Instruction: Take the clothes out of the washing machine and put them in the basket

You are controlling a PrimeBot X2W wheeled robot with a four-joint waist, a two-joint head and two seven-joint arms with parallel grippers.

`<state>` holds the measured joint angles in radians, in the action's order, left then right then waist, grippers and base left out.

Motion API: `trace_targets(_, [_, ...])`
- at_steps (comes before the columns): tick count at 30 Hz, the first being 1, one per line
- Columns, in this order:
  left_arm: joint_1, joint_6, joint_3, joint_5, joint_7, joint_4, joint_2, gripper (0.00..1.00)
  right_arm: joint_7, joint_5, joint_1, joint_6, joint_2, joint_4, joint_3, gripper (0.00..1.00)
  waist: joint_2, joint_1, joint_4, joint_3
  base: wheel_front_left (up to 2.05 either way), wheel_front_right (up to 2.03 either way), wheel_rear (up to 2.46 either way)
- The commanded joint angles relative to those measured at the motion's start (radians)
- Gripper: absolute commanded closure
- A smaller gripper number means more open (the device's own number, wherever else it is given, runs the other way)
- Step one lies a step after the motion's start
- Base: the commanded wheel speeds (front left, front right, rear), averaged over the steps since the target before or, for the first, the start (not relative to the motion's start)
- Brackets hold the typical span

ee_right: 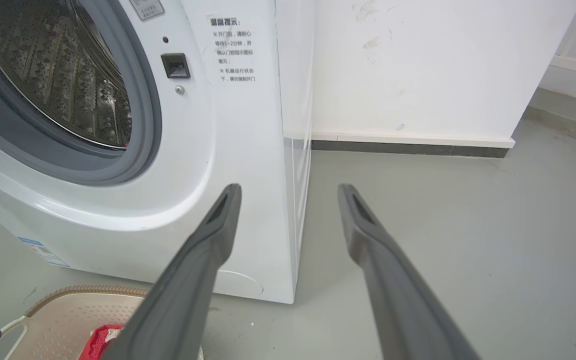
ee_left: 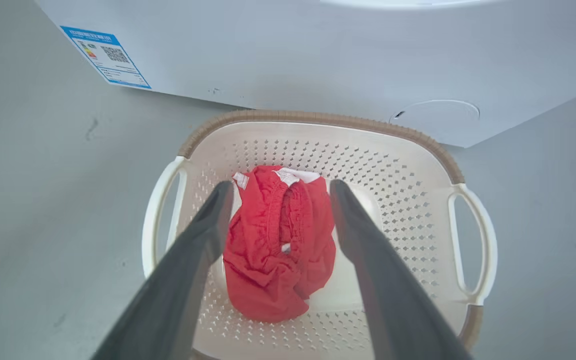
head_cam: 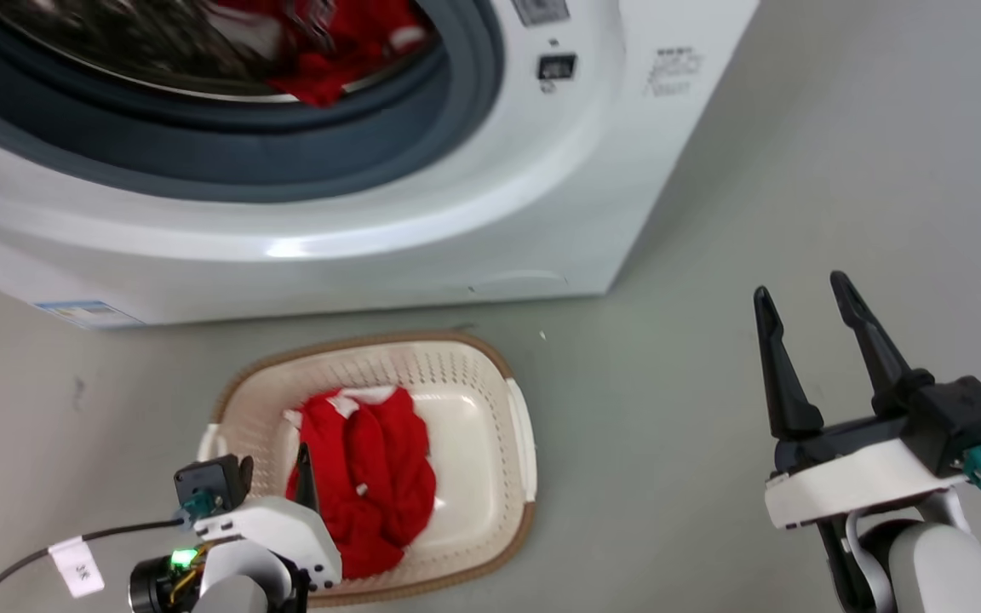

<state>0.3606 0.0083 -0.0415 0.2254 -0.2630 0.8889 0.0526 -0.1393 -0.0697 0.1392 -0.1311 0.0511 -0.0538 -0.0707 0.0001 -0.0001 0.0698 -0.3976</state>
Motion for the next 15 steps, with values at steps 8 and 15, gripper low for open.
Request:
trace_targets(8, [-0.100,0.028,0.103,0.067,-0.003,-0.181,-0.003,0.00,0.041,0.019,-0.081,0.001,-0.002,-0.051,0.042,0.00,-0.0001,0.0001,-0.092,0.158,0.00,0.00,0.00])
trace_targets(15, [-0.091,0.051,0.139,0.047,-0.003,-0.315,-0.003,0.00,0.058,0.022,-0.104,0.001,-0.002,-0.080,0.053,0.00,-0.0001,0.0001,-0.115,0.182,0.00,0.00,0.00])
